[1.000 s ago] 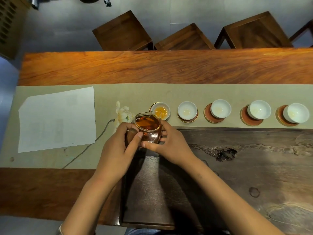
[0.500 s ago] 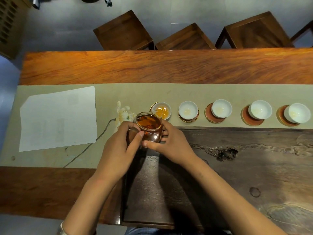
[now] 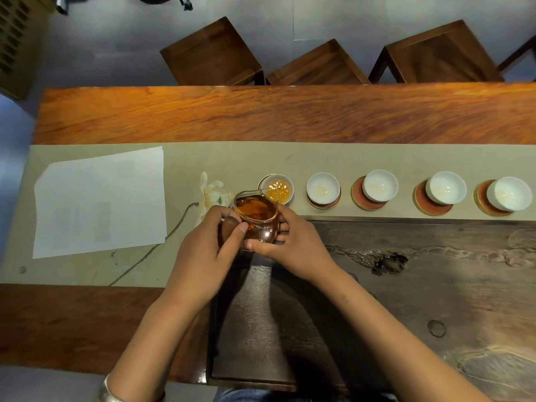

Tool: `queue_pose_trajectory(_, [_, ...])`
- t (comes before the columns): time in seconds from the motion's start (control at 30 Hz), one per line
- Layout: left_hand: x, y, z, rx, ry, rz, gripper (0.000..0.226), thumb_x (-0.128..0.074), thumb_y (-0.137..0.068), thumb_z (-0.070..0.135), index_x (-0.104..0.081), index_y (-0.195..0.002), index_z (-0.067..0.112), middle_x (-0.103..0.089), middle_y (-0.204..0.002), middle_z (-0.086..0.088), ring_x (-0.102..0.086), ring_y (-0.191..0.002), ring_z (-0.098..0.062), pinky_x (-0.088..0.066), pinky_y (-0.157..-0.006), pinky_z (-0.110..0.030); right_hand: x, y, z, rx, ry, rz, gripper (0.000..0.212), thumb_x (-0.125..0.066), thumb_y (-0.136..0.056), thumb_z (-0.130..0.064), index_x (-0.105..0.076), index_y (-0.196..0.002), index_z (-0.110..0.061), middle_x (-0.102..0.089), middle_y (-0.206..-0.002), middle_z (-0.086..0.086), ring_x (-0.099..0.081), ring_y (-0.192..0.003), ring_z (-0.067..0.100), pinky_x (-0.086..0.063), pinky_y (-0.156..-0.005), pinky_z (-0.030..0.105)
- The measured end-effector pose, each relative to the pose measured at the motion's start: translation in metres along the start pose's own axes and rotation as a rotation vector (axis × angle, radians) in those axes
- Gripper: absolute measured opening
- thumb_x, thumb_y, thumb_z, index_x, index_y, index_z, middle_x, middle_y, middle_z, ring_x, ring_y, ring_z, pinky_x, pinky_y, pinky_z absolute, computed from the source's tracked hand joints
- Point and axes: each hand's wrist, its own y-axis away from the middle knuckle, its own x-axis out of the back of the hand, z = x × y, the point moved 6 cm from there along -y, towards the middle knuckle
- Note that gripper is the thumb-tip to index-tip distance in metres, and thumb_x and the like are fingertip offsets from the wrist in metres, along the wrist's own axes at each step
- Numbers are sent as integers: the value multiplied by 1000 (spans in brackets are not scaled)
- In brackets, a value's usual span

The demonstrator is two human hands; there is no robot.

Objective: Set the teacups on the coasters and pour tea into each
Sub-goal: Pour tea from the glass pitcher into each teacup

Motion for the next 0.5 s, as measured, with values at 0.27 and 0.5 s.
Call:
queue_pose_trajectory(0.27, [0, 0, -1, 2, 1, 1, 29, -44, -87, 56, -54, -101, 32, -60, -81, 22, -57, -84, 11, -42, -63, -4, 0, 1, -4, -7, 26, -6, 59, -79, -66, -57, -42, -107, -76, -62, -104, -38, -62, -104, -9, -53, -86, 13])
queue_pose_trajectory(0.5, [-1, 0, 0, 14, -9, -8, 20, -47, -91, 50, -53, -101, 34, -61, -82, 19, -57, -84, 10, -41, -59, -10, 0, 0, -2, -19, 6, -19, 57, -77, -63, -62, -42, -108, -70, -63, -108, -31, -63, -106, -4, -54, -90, 19])
